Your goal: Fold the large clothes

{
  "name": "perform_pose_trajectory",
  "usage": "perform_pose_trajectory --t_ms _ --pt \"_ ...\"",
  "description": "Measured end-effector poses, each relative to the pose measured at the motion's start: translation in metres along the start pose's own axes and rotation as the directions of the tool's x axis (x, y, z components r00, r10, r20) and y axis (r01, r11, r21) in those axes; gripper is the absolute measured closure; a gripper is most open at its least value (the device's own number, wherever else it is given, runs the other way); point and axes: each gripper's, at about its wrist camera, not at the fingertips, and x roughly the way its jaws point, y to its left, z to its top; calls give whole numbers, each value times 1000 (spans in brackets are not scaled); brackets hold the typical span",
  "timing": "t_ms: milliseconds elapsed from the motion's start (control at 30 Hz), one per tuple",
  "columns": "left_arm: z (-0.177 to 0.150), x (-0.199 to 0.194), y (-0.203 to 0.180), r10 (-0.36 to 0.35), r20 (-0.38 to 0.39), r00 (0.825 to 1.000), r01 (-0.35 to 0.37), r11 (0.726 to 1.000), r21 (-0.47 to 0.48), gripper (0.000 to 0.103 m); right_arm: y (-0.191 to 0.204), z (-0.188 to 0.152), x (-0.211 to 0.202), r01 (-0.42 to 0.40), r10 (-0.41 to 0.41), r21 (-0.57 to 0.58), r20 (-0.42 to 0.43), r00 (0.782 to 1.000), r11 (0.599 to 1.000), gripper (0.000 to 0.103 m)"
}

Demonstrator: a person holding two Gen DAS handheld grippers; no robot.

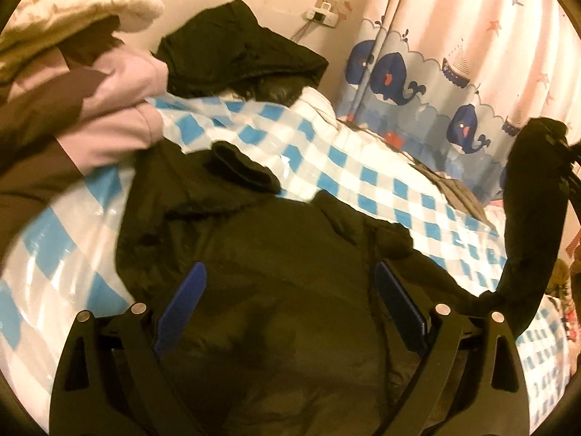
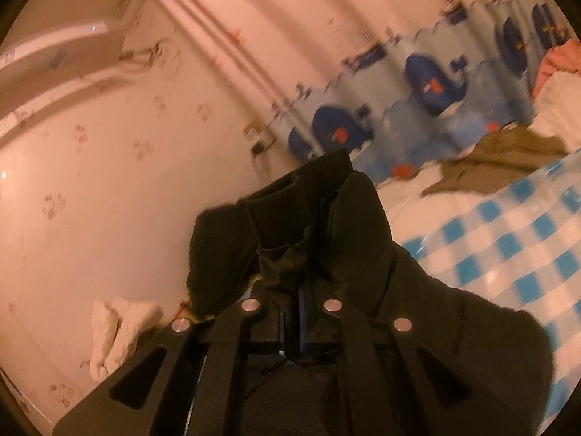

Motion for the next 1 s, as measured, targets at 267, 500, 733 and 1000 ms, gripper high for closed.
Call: perform_pose_trajectory --t_ms 267,500,733,1000 --pt "11 -10 8 75 56 996 -77 997 27 13 20 -83 75 -40 41 12 -149 988 999 97" --pt "11 -15 6 96 77 992 -100 994 53 12 9 -119 101 -32 41 51 -203 978 998 97" --pt "9 -16 0 104 82 991 -110 991 79 12 1 -148 117 -24 42 79 -236 971 997 97" --pt "11 -12 9 124 55 991 -126 991 42 12 3 -201 147 -5 21 49 -327 945 999 97"
